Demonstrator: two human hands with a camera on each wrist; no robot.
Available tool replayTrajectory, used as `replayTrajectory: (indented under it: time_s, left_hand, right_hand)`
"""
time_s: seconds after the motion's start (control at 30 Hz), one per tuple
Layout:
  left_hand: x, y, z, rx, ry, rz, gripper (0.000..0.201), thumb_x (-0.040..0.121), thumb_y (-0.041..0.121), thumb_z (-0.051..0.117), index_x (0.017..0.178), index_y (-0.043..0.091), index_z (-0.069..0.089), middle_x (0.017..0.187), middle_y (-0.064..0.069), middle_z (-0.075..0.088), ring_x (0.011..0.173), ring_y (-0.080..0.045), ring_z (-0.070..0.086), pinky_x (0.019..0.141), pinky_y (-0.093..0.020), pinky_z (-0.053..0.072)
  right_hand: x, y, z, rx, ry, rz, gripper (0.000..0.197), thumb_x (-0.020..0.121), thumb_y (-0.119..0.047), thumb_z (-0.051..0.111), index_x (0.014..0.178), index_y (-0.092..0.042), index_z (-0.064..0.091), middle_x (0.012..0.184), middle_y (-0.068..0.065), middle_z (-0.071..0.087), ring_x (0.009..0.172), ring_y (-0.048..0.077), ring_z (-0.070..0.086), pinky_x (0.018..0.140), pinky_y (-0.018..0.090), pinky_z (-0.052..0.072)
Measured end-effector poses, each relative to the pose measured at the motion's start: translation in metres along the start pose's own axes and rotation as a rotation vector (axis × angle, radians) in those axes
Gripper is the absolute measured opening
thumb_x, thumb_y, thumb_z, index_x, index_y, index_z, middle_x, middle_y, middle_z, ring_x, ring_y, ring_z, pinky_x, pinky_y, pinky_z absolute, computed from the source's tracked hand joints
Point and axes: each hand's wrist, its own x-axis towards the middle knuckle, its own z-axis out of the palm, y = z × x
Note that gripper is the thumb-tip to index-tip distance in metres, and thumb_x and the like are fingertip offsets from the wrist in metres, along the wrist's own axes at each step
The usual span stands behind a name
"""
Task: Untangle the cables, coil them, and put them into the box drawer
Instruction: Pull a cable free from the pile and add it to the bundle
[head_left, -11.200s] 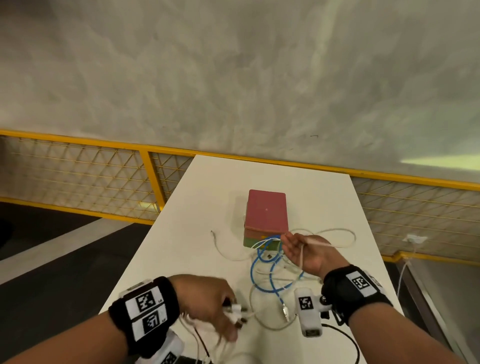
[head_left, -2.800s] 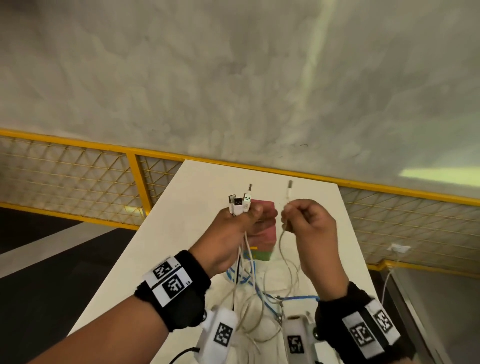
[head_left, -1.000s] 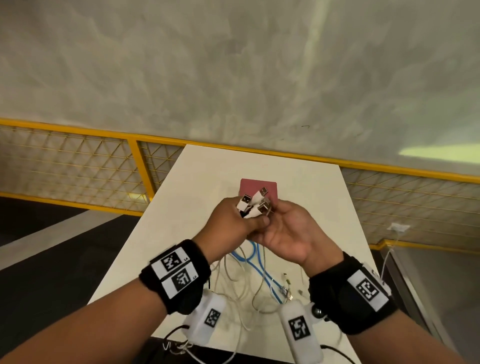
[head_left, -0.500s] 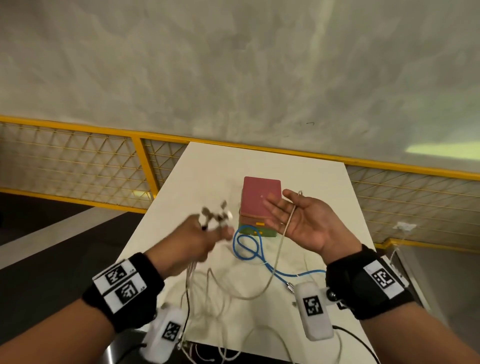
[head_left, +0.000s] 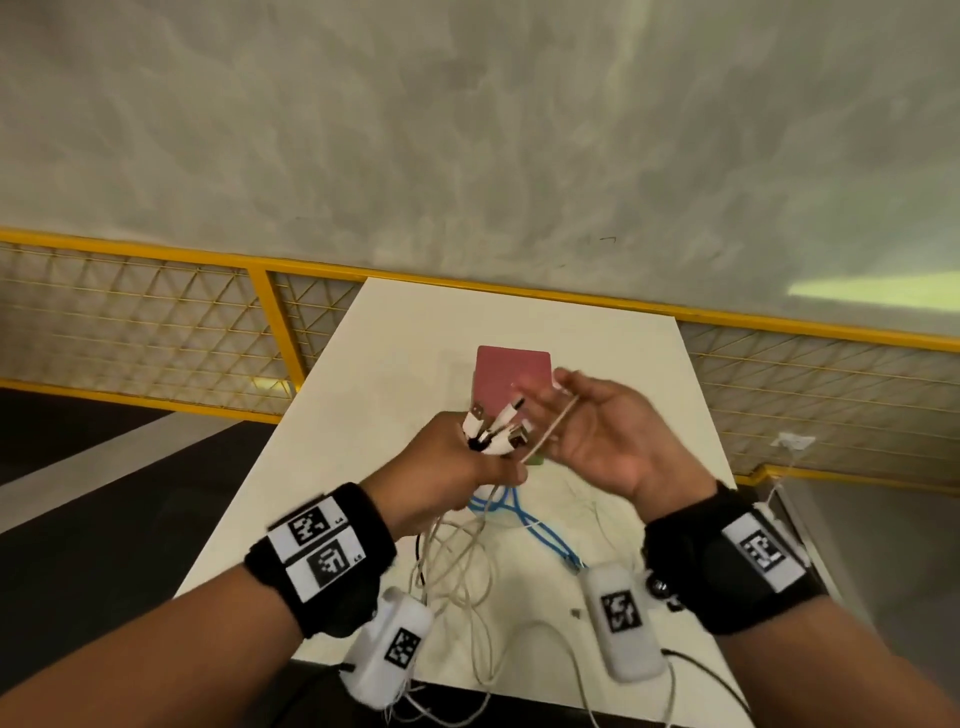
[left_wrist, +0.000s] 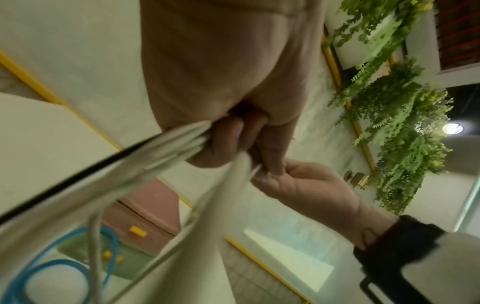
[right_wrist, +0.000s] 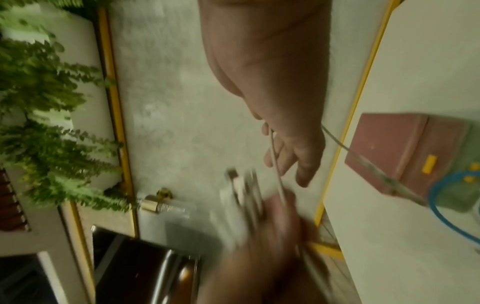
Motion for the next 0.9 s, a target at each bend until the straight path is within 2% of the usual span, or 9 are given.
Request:
replayTrajectory:
  time_s: [0.13, 0.27, 0.33, 0.4, 0.5, 0.63, 0.77, 0.83, 0.9]
  left_hand:
    - [-0.009, -0.025, -0.024, 0.152, -0.219, -0.147, 0.018, 0.075, -0.001, 0.078, 0.076, 0.014, 0.068, 0.065, -0.001, 0.051, 0.049, -0.012, 0.032, 0.044, -0.02, 0.021]
    - [-0.017, -0.033, -0.031, 0.193, -0.369, -0.241, 0.012, 0.076, 0.009, 0.081, 0.08, 0.015, 0.071, 0.071, -0.006, 0.051, 0.051, -0.014, 0.03, 0.045, -0.024, 0.019]
    - [-0.012, -0.032, -0.032, 0.132, -0.277, -0.2, 0.009, 0.083, 0.012, 0.077, 0.081, 0.015, 0.068, 0.064, -0.004, 0.038, 0.049, -0.012, 0.024, 0.044, -0.022, 0.018]
    - [-0.002, -0.03, -0.034, -0.024, -0.047, -0.165, 0.011, 0.088, 0.012, 0.072, 0.082, 0.016, 0.063, 0.065, -0.006, 0.031, 0.045, -0.009, 0.023, 0.042, -0.019, 0.018]
    - [0.012, -0.02, -0.044, -0.212, 0.203, -0.143, 0.017, 0.092, 0.01, 0.065, 0.079, 0.018, 0.057, 0.06, 0.002, 0.028, 0.04, -0.006, 0.024, 0.041, -0.017, 0.018]
    - [0.017, -0.007, -0.054, -0.225, 0.257, -0.109, 0.019, 0.093, 0.015, 0.065, 0.077, 0.02, 0.057, 0.054, 0.007, 0.027, 0.042, -0.009, 0.024, 0.042, -0.022, 0.024]
    - [0.02, -0.011, -0.053, -0.241, 0.272, -0.104, 0.016, 0.092, 0.016, 0.066, 0.079, 0.02, 0.057, 0.056, 0.006, 0.026, 0.045, -0.012, 0.023, 0.046, -0.024, 0.026]
    - [0.02, -0.014, -0.05, -0.247, 0.275, -0.104, 0.018, 0.092, 0.016, 0.066, 0.077, 0.021, 0.057, 0.055, 0.006, 0.027, 0.044, -0.012, 0.025, 0.046, -0.025, 0.028]
    - [0.02, -0.017, -0.048, -0.248, 0.268, -0.105, 0.023, 0.092, 0.015, 0.066, 0.07, 0.022, 0.061, 0.053, 0.007, 0.029, 0.042, -0.011, 0.027, 0.046, -0.025, 0.029]
  right_hand:
    - [-0.011, -0.04, -0.021, 0.017, 0.057, -0.113, 0.025, 0.1, -0.019, 0.037, 0.083, -0.02, 0.054, 0.095, 0.01, 0.076, 0.093, 0.025, 0.074, 0.084, 0.049, 0.053]
    - [-0.024, -0.048, -0.025, -0.086, 0.095, -0.161, 0.019, 0.1, -0.019, 0.042, 0.088, -0.02, 0.056, 0.096, 0.01, 0.075, 0.096, 0.027, 0.073, 0.076, 0.05, 0.059]
    - [-0.031, -0.041, -0.021, -0.227, 0.096, -0.162, 0.019, 0.101, -0.021, 0.041, 0.091, -0.019, 0.056, 0.095, 0.011, 0.073, 0.091, 0.029, 0.072, 0.068, 0.045, 0.06]
    - [-0.038, -0.025, -0.016, -0.492, 0.048, -0.125, 0.019, 0.102, -0.021, 0.04, 0.093, -0.018, 0.056, 0.091, 0.013, 0.071, 0.086, 0.032, 0.07, 0.067, 0.041, 0.057]
    - [-0.046, 0.012, -0.015, -0.884, -0.123, 0.063, 0.012, 0.1, -0.014, 0.044, 0.097, -0.016, 0.056, 0.088, 0.014, 0.07, 0.08, 0.033, 0.069, 0.064, 0.034, 0.051]
    - [-0.053, 0.06, -0.02, -1.311, -0.304, 0.221, 0.025, 0.091, -0.003, 0.042, 0.103, -0.018, 0.058, 0.095, 0.011, 0.067, 0.085, 0.025, 0.065, 0.059, 0.025, 0.042]
    - [-0.052, 0.091, -0.031, -1.956, -0.541, 0.287, 0.039, 0.092, -0.015, 0.055, 0.131, -0.021, 0.051, 0.13, 0.005, 0.061, 0.118, 0.021, 0.055, 0.083, 0.025, 0.038]
    - [-0.049, 0.098, -0.039, -1.959, -0.68, 0.469, 0.056, 0.089, -0.017, 0.062, 0.14, -0.027, 0.042, 0.139, 0.003, 0.054, 0.125, 0.02, 0.051, 0.093, 0.027, 0.039]
    - [-0.041, 0.094, -0.05, -1.817, -0.672, 0.559, 0.061, 0.086, -0.013, 0.066, 0.14, -0.028, 0.043, 0.135, 0.002, 0.057, 0.117, 0.016, 0.056, 0.091, 0.027, 0.045]
